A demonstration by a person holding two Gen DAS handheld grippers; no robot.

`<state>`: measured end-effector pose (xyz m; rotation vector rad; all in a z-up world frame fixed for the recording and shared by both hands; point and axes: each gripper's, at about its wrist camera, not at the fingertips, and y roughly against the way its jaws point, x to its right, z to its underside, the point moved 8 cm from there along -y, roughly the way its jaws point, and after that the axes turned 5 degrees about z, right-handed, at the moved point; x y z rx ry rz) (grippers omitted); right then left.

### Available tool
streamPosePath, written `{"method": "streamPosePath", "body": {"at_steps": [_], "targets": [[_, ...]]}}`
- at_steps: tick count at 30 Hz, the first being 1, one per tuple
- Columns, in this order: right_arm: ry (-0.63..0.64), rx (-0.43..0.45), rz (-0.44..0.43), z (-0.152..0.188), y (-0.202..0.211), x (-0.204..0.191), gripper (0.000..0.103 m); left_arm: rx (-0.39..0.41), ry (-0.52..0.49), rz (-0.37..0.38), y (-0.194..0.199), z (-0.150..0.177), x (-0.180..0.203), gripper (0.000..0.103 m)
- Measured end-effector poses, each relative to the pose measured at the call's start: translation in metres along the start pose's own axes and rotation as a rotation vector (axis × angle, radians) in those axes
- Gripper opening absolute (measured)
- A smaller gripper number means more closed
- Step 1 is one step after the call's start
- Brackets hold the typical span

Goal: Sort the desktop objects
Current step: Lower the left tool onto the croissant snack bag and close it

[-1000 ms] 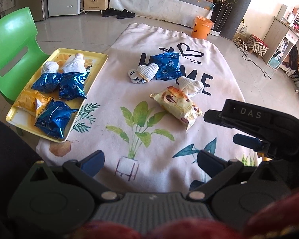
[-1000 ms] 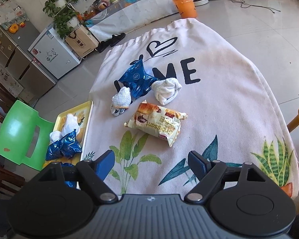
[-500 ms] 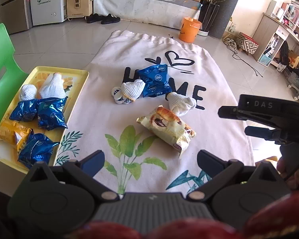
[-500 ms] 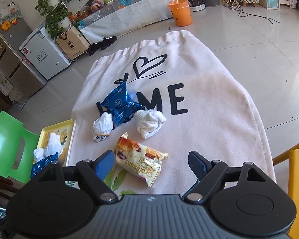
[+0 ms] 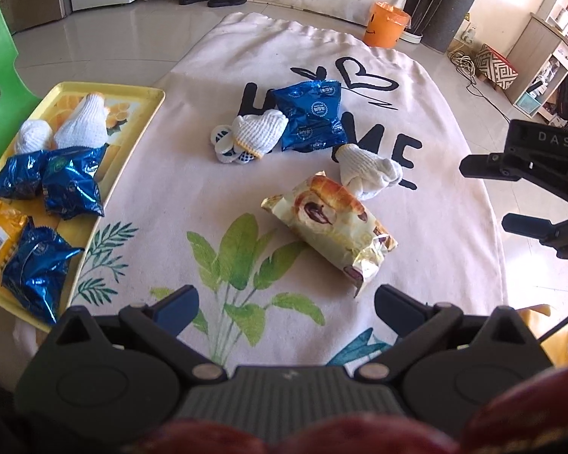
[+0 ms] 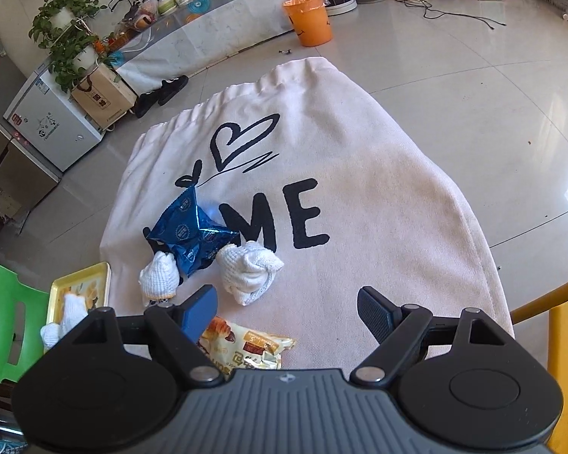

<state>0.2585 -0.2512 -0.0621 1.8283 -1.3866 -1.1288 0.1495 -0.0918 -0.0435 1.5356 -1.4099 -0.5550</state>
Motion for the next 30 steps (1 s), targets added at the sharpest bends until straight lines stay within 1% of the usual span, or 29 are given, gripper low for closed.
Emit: {"method": "streamPosePath", "body": {"at_steps": [2,5,7,10,13,15,18,20,23,26,28,30], "targets": [[-0.010,-0.008,-0.031,0.001,0.000,-0.002,0.082,-0.004,0.013,-0.012,0.000,0.008,0.003,0.102],[0.019,-0.007,-0.031,0.006,0.002,-0.006,0.082,-0.018,0.014,-0.020,0.002,0.023,0.012,0.102],[0.037,-0.004,-0.029,0.008,0.003,-0.006,0.082,-0.037,0.022,-0.013,0.006,0.037,0.019,0.102],[0.033,-0.006,-0.031,0.010,0.005,-0.002,0.082,-0.063,0.035,0.017,0.013,0.059,0.034,0.102],[0.027,-0.005,-0.016,0.011,0.007,0.004,0.082,-0.075,0.000,0.026,0.022,0.078,0.055,0.102],[0.020,-0.002,-0.015,0.012,0.009,0.008,0.082,-0.071,-0.039,0.039,0.028,0.085,0.069,0.102],[0.011,-0.002,-0.013,0.013,0.012,0.013,0.082,-0.037,-0.078,0.047,0.037,0.081,0.082,0.102],[-0.004,-0.004,-0.015,0.011,0.013,0.016,0.082,-0.042,-0.097,0.038,0.037,0.077,0.084,0.102],[-0.037,0.015,-0.018,0.003,0.014,0.019,0.082,-0.051,-0.096,0.055,0.033,0.069,0.084,0.102],[-0.065,0.017,-0.039,-0.003,0.013,0.019,0.082,-0.038,-0.078,0.045,0.030,0.057,0.074,0.102],[-0.072,0.016,-0.039,-0.005,0.011,0.018,0.082,-0.047,-0.049,0.043,0.025,0.049,0.062,0.102],[-0.072,0.019,-0.043,-0.009,0.009,0.015,0.082,-0.052,-0.031,0.025,0.019,0.041,0.051,0.103]]}}
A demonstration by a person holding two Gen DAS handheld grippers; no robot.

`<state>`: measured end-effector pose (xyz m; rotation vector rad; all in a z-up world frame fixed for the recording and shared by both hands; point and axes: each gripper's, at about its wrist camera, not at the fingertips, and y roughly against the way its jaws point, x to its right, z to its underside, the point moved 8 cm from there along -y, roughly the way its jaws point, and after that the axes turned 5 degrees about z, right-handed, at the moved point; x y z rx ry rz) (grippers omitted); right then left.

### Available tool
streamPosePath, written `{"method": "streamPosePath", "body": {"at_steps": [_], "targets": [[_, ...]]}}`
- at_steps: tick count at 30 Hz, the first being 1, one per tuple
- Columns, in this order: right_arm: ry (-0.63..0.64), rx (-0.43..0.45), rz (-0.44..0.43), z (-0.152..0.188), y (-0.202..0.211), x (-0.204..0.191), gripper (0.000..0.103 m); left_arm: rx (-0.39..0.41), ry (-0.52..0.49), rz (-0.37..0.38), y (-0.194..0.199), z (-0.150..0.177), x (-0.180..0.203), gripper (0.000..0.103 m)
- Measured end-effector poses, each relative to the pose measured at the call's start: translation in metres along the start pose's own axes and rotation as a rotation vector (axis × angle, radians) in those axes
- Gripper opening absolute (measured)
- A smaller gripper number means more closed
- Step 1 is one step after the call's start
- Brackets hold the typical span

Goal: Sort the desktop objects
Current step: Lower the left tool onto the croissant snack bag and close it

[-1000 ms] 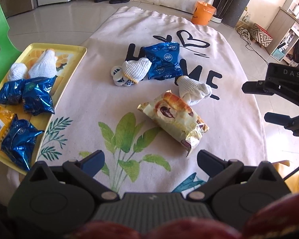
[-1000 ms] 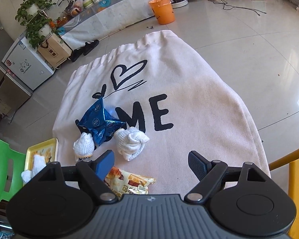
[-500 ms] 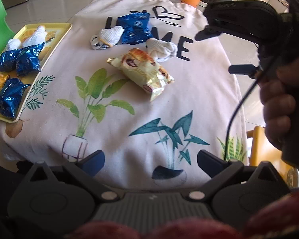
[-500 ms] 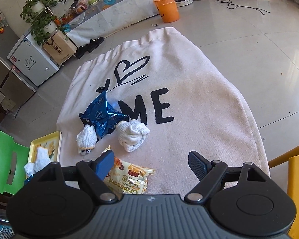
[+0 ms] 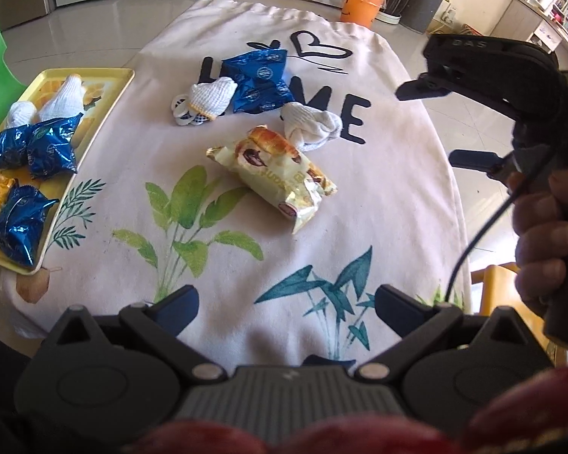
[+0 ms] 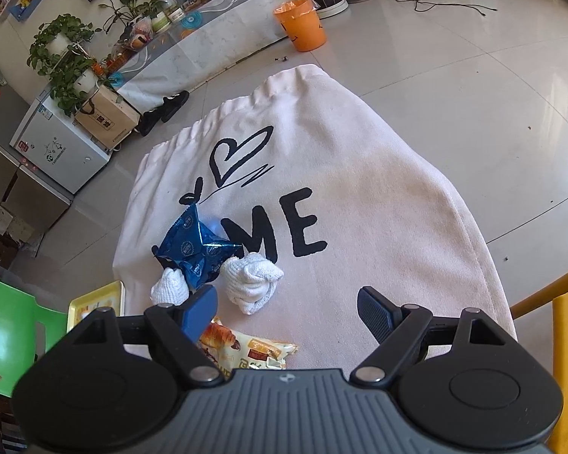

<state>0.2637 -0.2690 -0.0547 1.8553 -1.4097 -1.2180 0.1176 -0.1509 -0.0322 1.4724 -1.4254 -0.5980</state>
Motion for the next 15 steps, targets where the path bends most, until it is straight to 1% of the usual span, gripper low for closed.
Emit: {"method": "streamPosePath", "body": {"at_steps": [4,7,11,15], "targets": [[0.008,-0.007,-0.008,-0.004,-0.007,-0.009,0.082,-0.016,0.037,-0.017,-0.016,-0.017,-0.019,0.102],[0.011,-0.017,-0.022,-0.006,-0.013,-0.015,0.082,-0.032,0.044,-0.021,-0.033,-0.029,-0.031,0.102],[0.043,-0.024,0.003,-0.007,-0.020,-0.019,0.082,-0.053,0.058,-0.021,-0.058,-0.047,-0.041,0.102],[0.035,-0.043,0.011,-0.009,-0.029,-0.020,0.082,-0.084,0.093,-0.011,-0.080,-0.064,-0.045,0.102]]}}
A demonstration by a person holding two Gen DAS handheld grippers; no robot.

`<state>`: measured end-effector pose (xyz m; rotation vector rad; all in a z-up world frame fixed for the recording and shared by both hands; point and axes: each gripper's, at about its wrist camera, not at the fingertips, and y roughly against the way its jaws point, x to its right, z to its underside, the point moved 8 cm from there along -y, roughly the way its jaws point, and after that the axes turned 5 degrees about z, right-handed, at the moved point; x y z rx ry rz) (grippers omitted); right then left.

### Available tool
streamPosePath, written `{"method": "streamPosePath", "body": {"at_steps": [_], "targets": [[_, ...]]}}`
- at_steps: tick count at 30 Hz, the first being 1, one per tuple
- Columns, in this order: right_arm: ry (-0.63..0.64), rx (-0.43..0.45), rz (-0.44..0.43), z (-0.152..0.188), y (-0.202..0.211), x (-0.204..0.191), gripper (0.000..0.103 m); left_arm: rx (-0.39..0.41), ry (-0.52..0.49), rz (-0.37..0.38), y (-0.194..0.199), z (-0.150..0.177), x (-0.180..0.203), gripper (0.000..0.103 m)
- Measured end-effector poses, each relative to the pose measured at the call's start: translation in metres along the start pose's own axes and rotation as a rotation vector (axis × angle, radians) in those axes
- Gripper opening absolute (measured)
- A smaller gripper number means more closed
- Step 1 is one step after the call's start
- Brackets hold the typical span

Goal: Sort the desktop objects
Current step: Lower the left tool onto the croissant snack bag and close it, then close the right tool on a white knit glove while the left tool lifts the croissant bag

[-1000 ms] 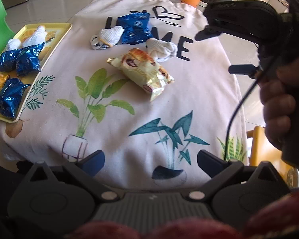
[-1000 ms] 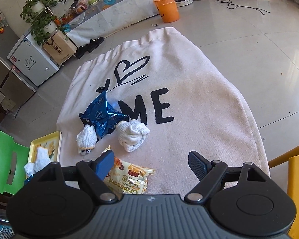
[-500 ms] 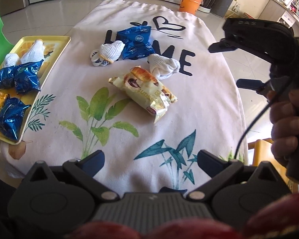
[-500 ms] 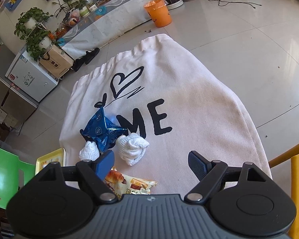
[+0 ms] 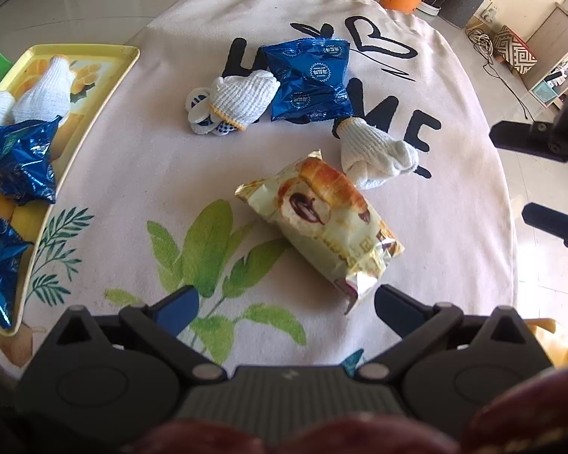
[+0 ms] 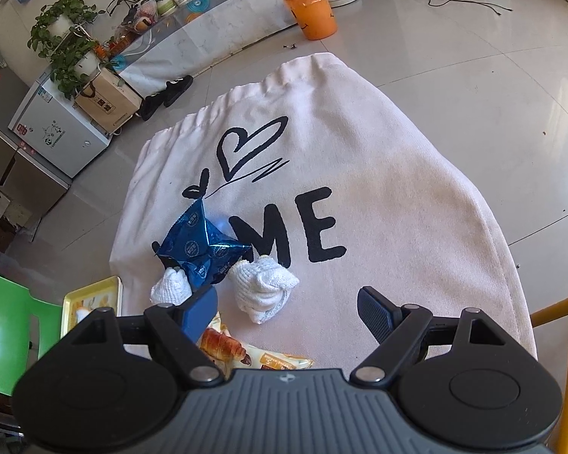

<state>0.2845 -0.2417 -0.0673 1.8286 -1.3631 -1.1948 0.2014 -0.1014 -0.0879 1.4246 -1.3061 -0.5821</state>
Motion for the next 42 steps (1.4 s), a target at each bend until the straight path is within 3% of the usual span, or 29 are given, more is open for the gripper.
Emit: {"method": "streamPosePath", "body": {"at_steps": [10,16,21,30,36,42], "targets": [[-0.038,-0.012,0.010,-0.005,-0.009,0.001,0.082,-0.018,0.078,0.054,-0.041,-0.033,0.016,0.102],[-0.037,-0.031,0.021,-0.007,-0.021,-0.002,0.082,-0.053,0.086,0.002,-0.064,-0.032,0.011,0.102],[-0.021,-0.068,0.018,-0.004,-0.034,-0.006,0.082,-0.063,0.072,-0.009,-0.058,-0.030,-0.007,0.103],[0.011,-0.132,0.029,0.006,-0.067,-0.026,0.082,-0.027,0.050,-0.104,-0.036,-0.039,-0.050,0.103],[0.048,-0.158,0.054,0.008,-0.093,-0.037,0.082,-0.016,0.056,-0.063,-0.036,-0.051,-0.055,0.103],[0.077,-0.181,0.085,0.011,-0.115,-0.042,0.082,-0.056,0.050,-0.036,-0.048,-0.048,-0.045,0.103]]}}
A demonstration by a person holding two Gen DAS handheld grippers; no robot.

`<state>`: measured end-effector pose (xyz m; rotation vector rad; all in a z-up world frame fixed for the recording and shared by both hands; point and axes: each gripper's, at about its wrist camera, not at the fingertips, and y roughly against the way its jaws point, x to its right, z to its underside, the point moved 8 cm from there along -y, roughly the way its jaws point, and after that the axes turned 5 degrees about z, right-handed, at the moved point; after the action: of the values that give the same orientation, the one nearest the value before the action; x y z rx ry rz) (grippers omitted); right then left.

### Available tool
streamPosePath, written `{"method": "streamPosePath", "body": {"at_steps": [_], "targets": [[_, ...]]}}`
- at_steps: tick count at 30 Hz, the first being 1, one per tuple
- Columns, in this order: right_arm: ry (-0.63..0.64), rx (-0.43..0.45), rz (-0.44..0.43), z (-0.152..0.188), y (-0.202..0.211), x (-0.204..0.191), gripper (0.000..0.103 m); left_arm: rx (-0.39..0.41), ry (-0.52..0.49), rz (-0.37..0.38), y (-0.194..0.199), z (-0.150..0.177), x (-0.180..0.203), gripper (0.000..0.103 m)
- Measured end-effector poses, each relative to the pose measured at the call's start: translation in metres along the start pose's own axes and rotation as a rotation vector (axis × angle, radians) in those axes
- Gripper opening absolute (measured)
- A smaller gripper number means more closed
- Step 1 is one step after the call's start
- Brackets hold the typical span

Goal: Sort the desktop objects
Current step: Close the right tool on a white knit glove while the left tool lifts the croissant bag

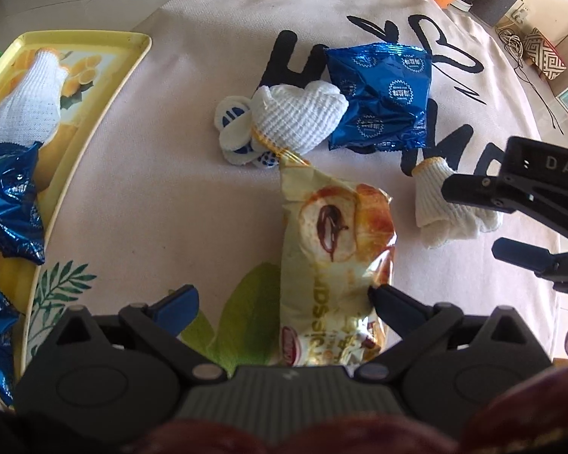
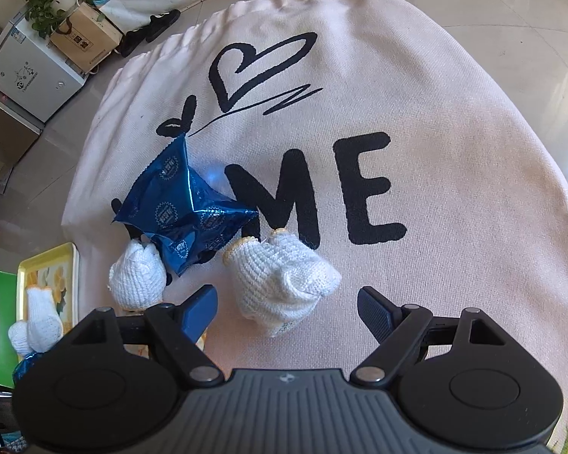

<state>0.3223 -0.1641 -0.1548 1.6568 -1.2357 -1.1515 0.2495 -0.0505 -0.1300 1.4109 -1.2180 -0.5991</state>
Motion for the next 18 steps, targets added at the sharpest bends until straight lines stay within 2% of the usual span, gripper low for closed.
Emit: {"method": "streamPosePath", "body": {"at_steps": [7,13,18], "targets": [[0.024,-0.022,0.019,-0.002,-0.019,-0.003,0.082,0.014,-0.064,-0.008,-0.001,-0.001,0.014,0.103],[0.058,-0.021,0.036,-0.003,-0.026,-0.006,0.082,-0.009,-0.093,-0.014,-0.008,0.001,0.019,0.103],[0.065,-0.029,0.041,-0.002,-0.031,-0.008,0.082,-0.025,-0.117,-0.052,-0.016,0.003,0.018,0.103]]}}
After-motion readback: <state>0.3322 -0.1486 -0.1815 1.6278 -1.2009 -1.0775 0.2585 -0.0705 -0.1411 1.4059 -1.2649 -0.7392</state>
